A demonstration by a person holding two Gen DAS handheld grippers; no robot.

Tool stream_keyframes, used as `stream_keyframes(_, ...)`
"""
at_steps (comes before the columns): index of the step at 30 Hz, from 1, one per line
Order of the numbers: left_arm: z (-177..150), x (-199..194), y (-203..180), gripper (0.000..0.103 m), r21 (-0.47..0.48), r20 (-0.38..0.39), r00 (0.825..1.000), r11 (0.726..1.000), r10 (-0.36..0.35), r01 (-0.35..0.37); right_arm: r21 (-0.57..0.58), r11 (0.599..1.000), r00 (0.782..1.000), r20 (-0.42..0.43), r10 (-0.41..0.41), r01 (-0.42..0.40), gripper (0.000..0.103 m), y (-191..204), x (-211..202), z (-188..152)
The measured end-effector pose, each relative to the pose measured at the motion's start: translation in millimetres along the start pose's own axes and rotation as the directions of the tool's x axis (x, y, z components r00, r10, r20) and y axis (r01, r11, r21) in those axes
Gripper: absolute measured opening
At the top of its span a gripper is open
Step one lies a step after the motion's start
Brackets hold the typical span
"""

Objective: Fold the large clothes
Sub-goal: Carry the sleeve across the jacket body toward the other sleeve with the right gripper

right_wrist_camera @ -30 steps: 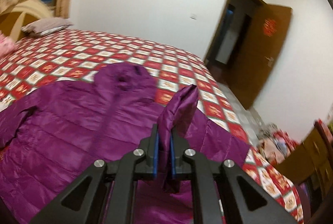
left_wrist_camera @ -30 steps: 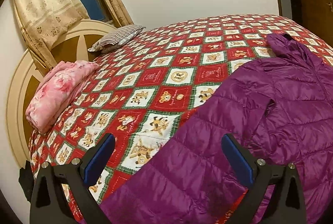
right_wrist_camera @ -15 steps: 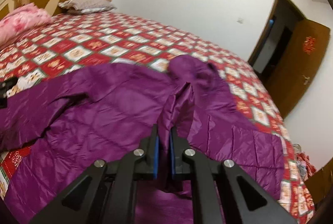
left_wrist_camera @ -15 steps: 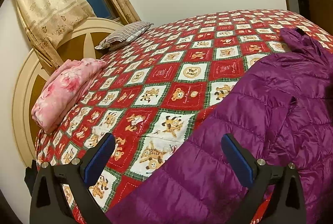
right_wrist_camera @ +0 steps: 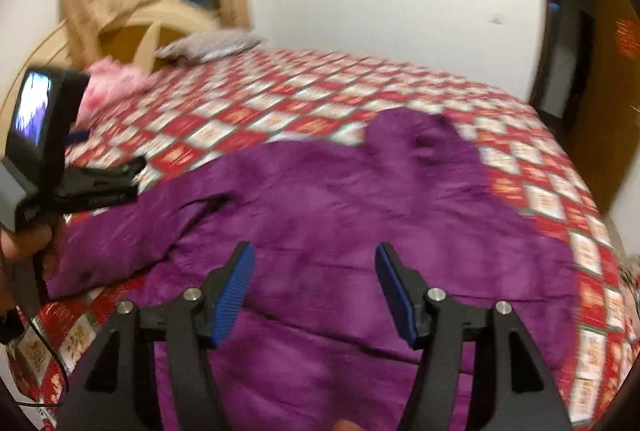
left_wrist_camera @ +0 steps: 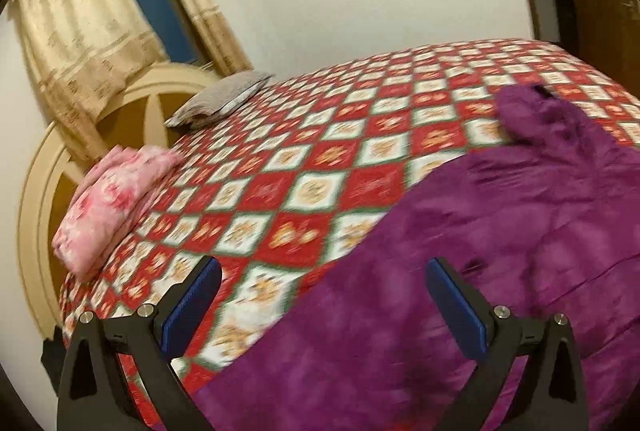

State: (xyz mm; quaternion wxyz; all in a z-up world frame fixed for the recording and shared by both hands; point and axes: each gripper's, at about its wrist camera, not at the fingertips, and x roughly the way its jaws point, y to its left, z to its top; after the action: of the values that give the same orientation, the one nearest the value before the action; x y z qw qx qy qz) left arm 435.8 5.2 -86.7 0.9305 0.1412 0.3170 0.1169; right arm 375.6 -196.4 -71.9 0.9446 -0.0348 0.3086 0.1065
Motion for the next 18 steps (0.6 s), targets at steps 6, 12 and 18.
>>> stream_keyframes(6, 10, -7, -93, 0.102, 0.105, 0.019, 0.999, 0.993, -0.051, 0.049, 0.291, 0.914, 0.959, -0.068, -0.274, 0.282, 0.033, -148, 4, -18)
stream_keyframes(12, -29, 53, -131, 0.102, 0.248, -0.061, 0.989, 0.962, 0.135, -0.116, 0.362, 0.878, 0.948, -0.168, -0.27, 0.314, 0.03, -200, 39, -43)
stream_keyframes(18, -38, 59, -112, 0.102, 0.172, -0.089, 0.991, 0.982, 0.095, -0.079, 0.248, 0.921, 0.942, -0.23, -0.245, 0.3, 0.03, -174, 76, -72)
